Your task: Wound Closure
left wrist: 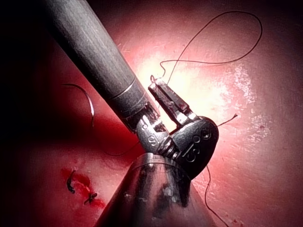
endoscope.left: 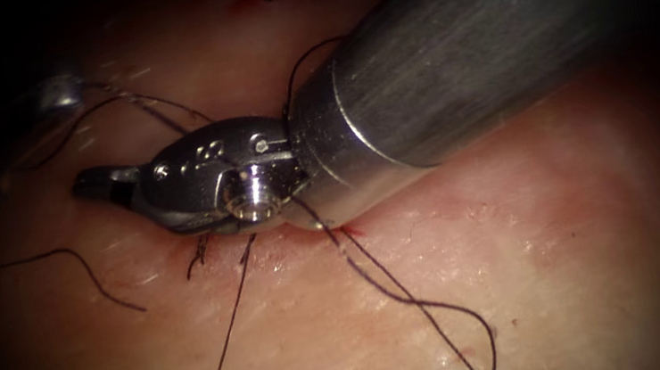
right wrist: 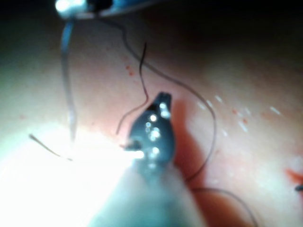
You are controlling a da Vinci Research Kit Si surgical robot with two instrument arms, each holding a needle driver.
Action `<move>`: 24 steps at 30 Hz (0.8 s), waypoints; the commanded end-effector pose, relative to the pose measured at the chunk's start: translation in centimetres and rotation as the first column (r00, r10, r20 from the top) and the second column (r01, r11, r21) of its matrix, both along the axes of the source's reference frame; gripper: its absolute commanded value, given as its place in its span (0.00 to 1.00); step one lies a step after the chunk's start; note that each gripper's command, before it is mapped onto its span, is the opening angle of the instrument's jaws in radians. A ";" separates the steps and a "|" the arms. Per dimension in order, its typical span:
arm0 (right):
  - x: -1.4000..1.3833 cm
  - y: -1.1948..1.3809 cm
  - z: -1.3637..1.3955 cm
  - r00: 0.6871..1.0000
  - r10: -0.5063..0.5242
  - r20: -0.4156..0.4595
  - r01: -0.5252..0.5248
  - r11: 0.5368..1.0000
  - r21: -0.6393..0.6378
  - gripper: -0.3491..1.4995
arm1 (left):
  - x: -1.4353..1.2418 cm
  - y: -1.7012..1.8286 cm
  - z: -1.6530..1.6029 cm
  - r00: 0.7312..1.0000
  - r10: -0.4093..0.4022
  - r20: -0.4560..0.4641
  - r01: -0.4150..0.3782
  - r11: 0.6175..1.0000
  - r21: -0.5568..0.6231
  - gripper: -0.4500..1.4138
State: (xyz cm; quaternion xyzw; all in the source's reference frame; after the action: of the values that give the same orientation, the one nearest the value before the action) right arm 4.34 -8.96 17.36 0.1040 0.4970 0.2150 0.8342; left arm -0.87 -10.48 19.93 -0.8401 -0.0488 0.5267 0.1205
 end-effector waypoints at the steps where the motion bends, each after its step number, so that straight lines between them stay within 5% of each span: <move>1: 0.14 -0.11 0.07 1.000 0.001 0.002 -0.001 1.000 0.001 0.00 | -0.11 -0.15 -0.04 1.000 0.014 0.011 -0.014 1.000 -0.003 0.00; 9: 0.41 -0.11 0.30 1.000 0.015 0.021 -0.014 1.000 -0.014 0.00 | -0.28 -0.27 -0.27 0.999 0.037 0.038 -0.037 0.999 0.006 0.00; 14: 0.34 0.06 0.31 0.995 0.097 0.005 -0.096 0.994 -0.055 0.00 | -0.26 -0.38 -0.24 0.997 0.059 0.047 -0.059 0.998 -0.002 0.00; 24: 0.13 0.24 0.23 0.930 0.316 -0.185 -0.301 0.948 0.108 0.00 | -0.32 -0.58 0.02 0.976 0.190 0.103 -0.181 0.980 -0.085 0.00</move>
State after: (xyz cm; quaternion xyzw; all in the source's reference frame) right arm 4.40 -8.54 17.56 0.0795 0.5867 0.3515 0.7252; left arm -1.12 -10.93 20.00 -0.8630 -0.1116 0.4915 0.0348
